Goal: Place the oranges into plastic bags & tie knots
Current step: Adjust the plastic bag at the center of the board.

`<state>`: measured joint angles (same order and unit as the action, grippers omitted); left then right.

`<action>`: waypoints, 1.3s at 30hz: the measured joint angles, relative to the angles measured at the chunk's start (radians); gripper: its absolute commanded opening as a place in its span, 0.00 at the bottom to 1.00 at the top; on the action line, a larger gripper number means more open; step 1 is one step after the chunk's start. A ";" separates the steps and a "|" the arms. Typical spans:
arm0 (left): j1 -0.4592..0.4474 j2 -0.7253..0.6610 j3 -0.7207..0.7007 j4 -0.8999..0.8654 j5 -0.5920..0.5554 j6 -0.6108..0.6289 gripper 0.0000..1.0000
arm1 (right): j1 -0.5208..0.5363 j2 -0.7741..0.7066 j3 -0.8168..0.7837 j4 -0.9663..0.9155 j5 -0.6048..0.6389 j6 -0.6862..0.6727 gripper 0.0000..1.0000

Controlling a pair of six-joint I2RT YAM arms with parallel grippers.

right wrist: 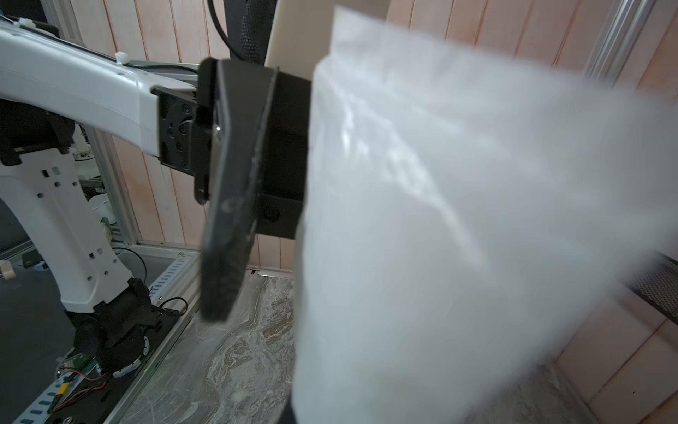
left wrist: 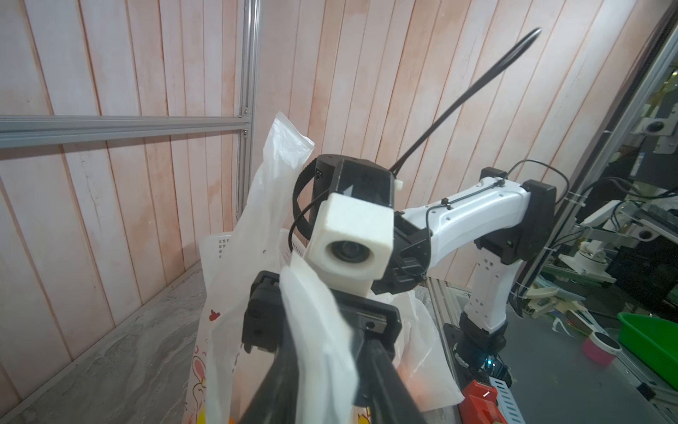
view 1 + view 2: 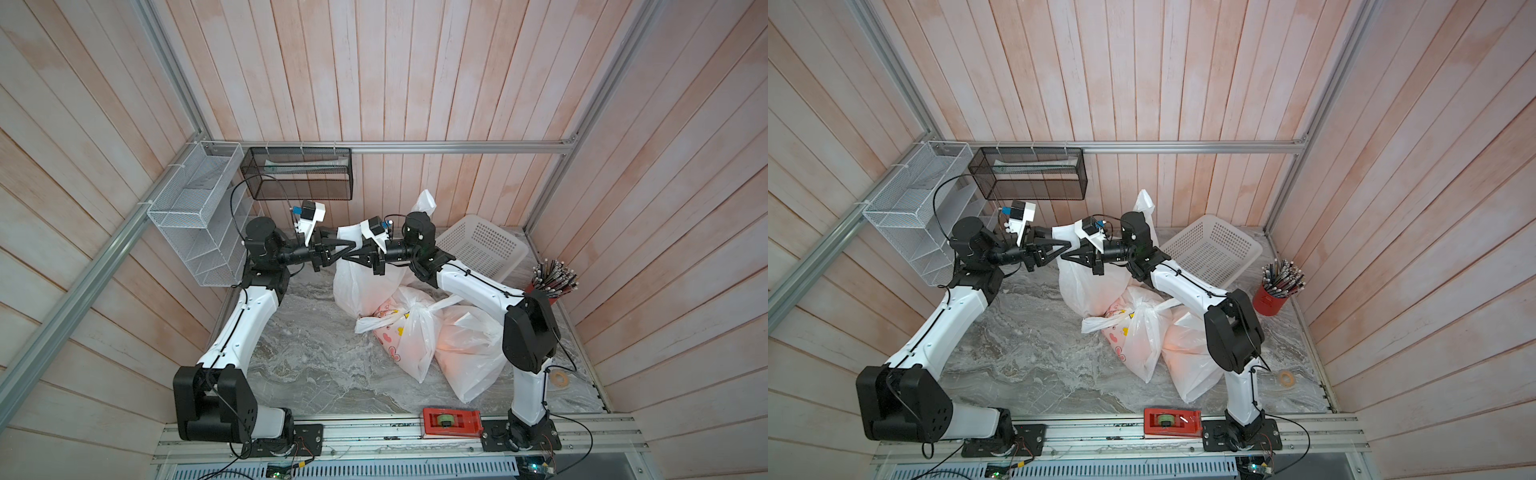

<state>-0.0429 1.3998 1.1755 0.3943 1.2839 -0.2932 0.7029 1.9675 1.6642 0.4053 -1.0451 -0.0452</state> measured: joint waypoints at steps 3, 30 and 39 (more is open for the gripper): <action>0.050 -0.053 -0.072 0.060 -0.061 -0.049 0.66 | 0.000 0.000 0.000 0.011 0.004 0.017 0.02; -0.040 -0.218 -0.494 0.200 -0.498 0.097 0.91 | -0.012 0.000 0.036 -0.064 0.105 0.085 0.01; -0.110 -0.119 -0.418 0.210 -0.528 0.154 0.84 | -0.011 0.000 0.042 -0.066 0.106 0.104 0.01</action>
<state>-0.1532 1.2812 0.7578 0.6041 0.7563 -0.1394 0.6914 1.9671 1.7065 0.3397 -0.9390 0.0586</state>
